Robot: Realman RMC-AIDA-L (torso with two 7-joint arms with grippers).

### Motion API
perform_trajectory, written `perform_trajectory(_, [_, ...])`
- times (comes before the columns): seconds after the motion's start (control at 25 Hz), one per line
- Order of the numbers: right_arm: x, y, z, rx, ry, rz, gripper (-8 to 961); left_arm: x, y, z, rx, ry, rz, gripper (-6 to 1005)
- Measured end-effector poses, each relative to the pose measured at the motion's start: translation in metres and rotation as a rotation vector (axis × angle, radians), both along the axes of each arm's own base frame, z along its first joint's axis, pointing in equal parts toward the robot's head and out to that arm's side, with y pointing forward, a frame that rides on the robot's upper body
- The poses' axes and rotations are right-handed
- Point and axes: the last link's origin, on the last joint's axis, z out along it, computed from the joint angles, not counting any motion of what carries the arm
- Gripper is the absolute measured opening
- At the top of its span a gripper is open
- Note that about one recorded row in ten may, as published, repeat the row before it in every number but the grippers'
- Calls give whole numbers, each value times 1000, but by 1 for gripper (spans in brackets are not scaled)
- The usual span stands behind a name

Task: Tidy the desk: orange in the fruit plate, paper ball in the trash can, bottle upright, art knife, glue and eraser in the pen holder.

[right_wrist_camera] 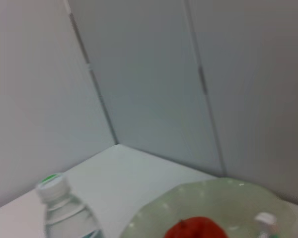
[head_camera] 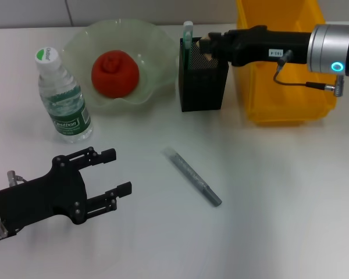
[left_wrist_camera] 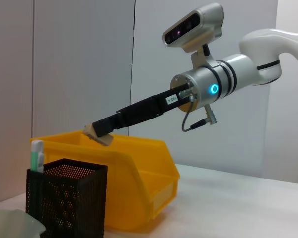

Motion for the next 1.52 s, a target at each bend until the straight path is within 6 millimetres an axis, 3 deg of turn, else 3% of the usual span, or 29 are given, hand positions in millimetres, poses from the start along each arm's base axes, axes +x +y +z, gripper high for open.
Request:
perform_trajectory(0.84, [-7,16,-16,64,-112,0,289,0,-1,1,1,-4,-1,697])
perform_trajectory(1.04, [-7,16,-16,67,-110,2,511,0,-1,2,2,-4,-2,697])
perform_trajectory(1.28, [-16,4,-11,11,-49,60,695,-1,-1,2,2,-4,-2,697])
perform_trajectory(1.52, [-35,-18,-5,-136,10,156,695,-3,-3,3,1,0,3,697])
